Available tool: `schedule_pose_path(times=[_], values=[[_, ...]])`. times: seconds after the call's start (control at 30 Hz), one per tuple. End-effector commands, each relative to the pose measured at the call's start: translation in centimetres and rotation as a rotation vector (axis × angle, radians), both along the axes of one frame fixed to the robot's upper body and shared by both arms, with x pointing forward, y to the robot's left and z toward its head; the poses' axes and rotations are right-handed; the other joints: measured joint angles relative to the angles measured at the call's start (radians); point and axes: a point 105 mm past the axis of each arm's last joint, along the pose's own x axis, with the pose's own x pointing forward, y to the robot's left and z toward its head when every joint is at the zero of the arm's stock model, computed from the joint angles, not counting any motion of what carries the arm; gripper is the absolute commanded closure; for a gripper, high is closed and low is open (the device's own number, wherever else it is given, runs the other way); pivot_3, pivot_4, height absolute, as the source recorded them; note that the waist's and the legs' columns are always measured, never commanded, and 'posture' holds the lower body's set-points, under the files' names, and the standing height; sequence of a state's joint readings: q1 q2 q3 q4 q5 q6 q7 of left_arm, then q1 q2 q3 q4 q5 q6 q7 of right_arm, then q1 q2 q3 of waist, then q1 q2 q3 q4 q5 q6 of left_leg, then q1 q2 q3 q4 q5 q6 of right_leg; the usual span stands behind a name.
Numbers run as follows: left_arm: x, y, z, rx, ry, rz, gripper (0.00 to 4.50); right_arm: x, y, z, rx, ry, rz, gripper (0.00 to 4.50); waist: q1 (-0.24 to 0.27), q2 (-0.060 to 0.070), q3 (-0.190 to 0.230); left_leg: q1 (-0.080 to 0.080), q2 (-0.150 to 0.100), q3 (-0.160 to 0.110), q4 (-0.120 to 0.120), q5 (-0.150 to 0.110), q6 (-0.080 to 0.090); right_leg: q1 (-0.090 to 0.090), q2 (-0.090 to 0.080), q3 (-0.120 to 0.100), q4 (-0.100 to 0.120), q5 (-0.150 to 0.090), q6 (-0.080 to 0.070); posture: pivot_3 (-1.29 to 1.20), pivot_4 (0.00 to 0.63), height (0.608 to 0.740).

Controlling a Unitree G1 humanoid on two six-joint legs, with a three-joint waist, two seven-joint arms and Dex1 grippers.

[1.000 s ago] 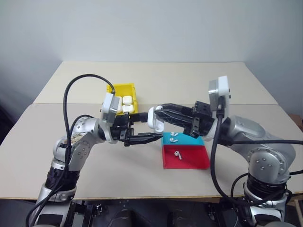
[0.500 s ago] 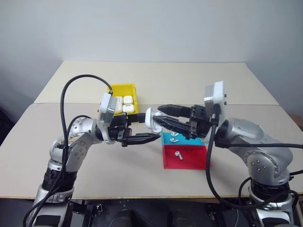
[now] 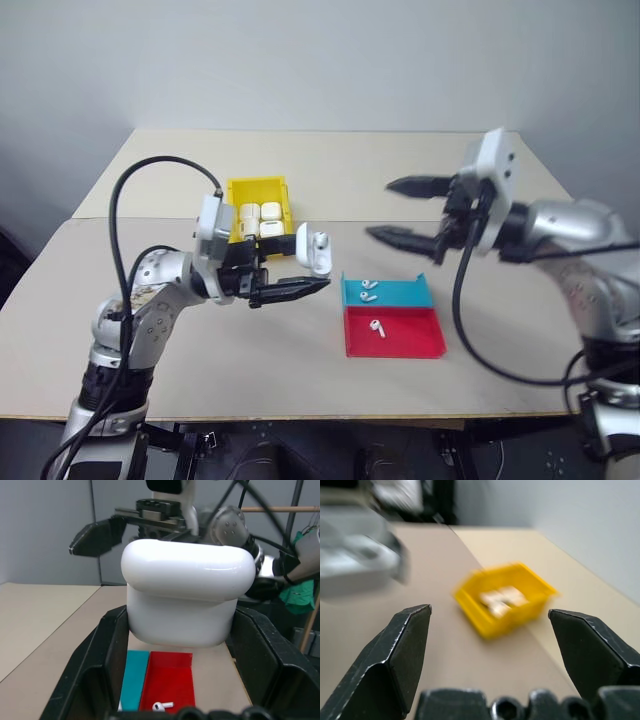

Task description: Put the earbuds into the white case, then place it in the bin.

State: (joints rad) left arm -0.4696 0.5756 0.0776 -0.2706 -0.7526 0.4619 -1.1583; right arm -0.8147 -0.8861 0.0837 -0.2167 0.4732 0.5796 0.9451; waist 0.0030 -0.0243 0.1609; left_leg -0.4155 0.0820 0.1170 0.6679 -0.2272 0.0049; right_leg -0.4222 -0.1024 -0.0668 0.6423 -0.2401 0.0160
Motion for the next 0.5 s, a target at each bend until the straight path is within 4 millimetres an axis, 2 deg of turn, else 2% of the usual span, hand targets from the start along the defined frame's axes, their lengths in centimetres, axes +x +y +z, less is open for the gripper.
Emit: schedule_pose_path(times=[0.03,0.13,0.23,0.37,0.5], values=[[-0.9,0.4,1.1,-0.024,-0.062,0.006,1.72,1.2,0.4,-3.0,-0.306,0.045,0.102,0.15,-0.008,0.000,0.000,0.000,0.000,0.000,0.000,0.000,0.000,0.000,0.000,0.000,0.000,0.000,0.000,0.00,0.150,0.740],[-1.1,0.4,1.0,-0.028,-0.065,0.018,1.72,2.2,1.2,-4.9,-0.472,0.102,0.200,0.66,-0.019,0.000,0.000,0.000,0.001,0.001,0.000,0.000,0.000,0.000,0.001,0.001,0.000,0.000,0.000,0.00,0.150,0.740],[-1.2,0.4,1.1,-0.035,-0.073,0.036,1.72,2.9,1.9,-6.5,-0.642,0.135,0.312,1.70,-0.018,0.000,0.000,0.000,0.001,0.001,0.000,0.000,-0.001,-0.001,0.001,0.001,0.000,0.000,0.000,0.00,0.150,0.740],[-1.4,0.5,1.1,-0.041,-0.076,0.061,1.72,4.3,3.1,-7.9,-0.761,0.161,0.357,1.70,-0.017,0.000,0.001,-0.001,0.001,0.001,0.000,0.001,-0.002,-0.001,0.000,0.000,0.000,0.000,0.000,0.00,0.150,0.740],[-1.7,0.7,0.9,-0.045,-0.075,0.088,1.72,4.9,4.0,-9.4,-0.835,0.195,0.410,1.70,-0.015,0.001,0.001,-0.001,0.001,0.001,0.001,0.002,-0.003,-0.001,0.000,0.000,0.000,0.000,0.000,0.00,0.150,0.740]])
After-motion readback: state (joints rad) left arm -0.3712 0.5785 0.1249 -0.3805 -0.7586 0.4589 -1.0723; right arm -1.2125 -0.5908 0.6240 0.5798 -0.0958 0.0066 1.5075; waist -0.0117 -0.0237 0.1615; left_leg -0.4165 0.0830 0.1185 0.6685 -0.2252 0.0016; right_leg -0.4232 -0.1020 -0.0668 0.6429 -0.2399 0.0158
